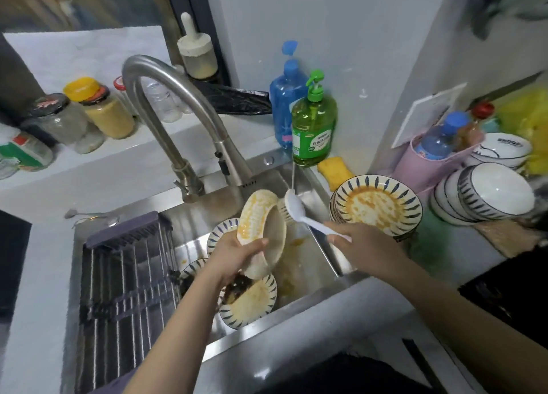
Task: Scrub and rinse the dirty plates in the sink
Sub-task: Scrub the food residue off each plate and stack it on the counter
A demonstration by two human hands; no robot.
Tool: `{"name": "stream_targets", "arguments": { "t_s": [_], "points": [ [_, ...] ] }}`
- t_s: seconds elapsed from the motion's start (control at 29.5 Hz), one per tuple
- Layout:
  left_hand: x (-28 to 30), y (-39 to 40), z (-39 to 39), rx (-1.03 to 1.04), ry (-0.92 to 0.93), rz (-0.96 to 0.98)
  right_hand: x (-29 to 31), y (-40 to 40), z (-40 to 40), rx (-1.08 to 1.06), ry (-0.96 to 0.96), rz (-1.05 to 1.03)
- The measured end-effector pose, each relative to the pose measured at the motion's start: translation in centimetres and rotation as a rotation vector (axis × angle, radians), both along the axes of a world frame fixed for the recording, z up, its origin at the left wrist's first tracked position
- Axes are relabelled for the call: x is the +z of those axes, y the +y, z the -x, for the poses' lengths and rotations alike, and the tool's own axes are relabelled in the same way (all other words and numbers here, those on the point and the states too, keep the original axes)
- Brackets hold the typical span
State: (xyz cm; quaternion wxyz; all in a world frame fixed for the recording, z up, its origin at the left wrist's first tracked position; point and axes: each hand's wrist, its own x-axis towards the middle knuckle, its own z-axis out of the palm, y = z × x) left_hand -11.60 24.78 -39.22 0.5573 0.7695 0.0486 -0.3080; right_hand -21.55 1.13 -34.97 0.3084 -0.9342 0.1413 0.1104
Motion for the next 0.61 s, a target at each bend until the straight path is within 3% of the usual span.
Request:
{"name": "stream_targets", "arguments": {
  "t_s": [0.1, 0.2, 0.27, 0.37, 0.61],
  "points": [
    [0.8, -2.2, -0.3, -0.345, -0.279, -0.368, 0.5, -2.5, 1.3, -0.191, -0.022, -0.228],
    [2.0, -5.2, 0.8, -0.567, -0.606, -0.47, 0.8, -4.7, 2.9, -0.345, -0.077, -0.442],
    [2.5, -6.9, 1.4, -0.694, -0.722, -0.491, 0.9, -5.7, 3.6, -0.448, -0.122, -0.518],
    [2.4, -9.2, 1.0, -0.877, -0.78, -0.436, 1.1, -7.1, 3.8, -0.528, -0.193, -0.497],
    [1.6, -16.4, 0.9, -1.2, -0.934, -0.581, 1.3, -9.8, 4.2, -0.522, -0.271, -0.311]
  ]
}}
